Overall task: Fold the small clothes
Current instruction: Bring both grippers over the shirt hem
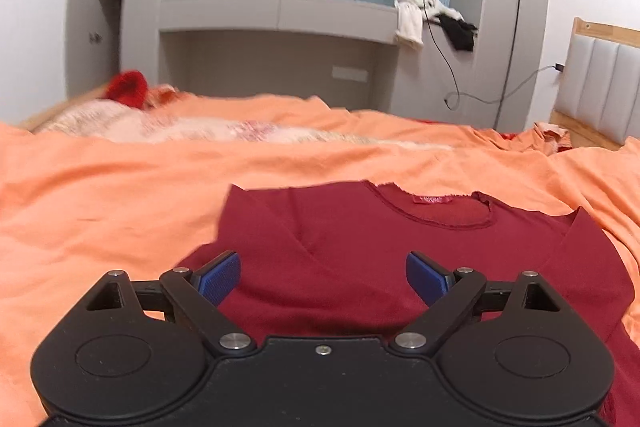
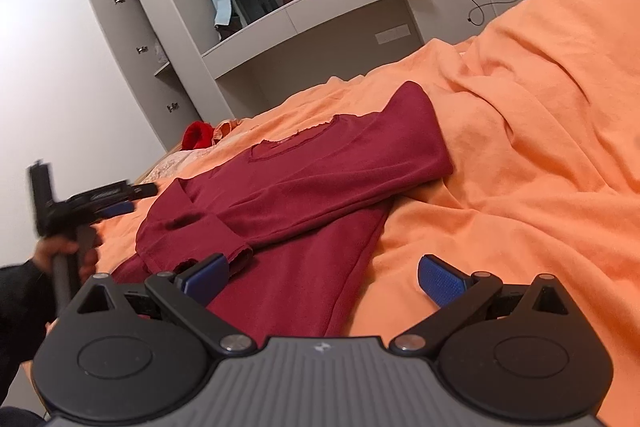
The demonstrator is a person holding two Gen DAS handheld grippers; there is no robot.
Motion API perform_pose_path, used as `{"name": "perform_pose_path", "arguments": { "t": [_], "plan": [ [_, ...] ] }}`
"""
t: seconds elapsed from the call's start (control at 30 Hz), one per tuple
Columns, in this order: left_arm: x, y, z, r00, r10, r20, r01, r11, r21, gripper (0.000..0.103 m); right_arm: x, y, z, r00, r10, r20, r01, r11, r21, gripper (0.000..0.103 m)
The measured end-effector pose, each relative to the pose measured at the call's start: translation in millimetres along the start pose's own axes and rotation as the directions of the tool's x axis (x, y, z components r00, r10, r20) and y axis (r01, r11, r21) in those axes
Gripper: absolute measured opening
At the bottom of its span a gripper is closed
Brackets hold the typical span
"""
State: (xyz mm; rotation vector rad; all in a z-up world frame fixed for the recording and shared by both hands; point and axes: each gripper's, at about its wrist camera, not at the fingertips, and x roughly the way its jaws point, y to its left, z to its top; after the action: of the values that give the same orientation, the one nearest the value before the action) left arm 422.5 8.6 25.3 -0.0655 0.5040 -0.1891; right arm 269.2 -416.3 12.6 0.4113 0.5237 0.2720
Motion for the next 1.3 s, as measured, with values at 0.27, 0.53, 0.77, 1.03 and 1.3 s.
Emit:
{"name": "perform_pose_path", "arguments": {
  "t": [0.27,0.53,0.77,1.03,1.3],
  "plan": [
    [58,28,0,0.995,0.069,-0.071,-0.077,0.989,-0.123,0.091,-3,0,-2,0.999,0.027,-0.017,-0.028,0.999,-0.042,0.103],
    [73,45,-8,0.99,0.083,-0.11,-0.104,0.974,-0.201,0.091,-3,-2,-2,0.999,0.031,-0.029,-0.032,0.998,-0.052,0.103],
    [42,35,-4,0.995,0.062,-0.081,-0.079,0.973,-0.217,0.099,-8,1,-2,1.0,0.027,-0.009,-0.028,0.997,-0.072,0.103],
    [-31,-3,-14,0.999,0.016,-0.03,-0.02,0.991,-0.134,0.102,-20,16,-9,0.998,0.014,0.054,-0.003,0.98,-0.201,0.103],
    [-108,-41,-45,0.999,-0.028,-0.032,0.028,1.0,0.002,0.102,-42,43,-27,0.996,0.058,0.072,-0.029,0.935,-0.353,0.103]
  ]
}}
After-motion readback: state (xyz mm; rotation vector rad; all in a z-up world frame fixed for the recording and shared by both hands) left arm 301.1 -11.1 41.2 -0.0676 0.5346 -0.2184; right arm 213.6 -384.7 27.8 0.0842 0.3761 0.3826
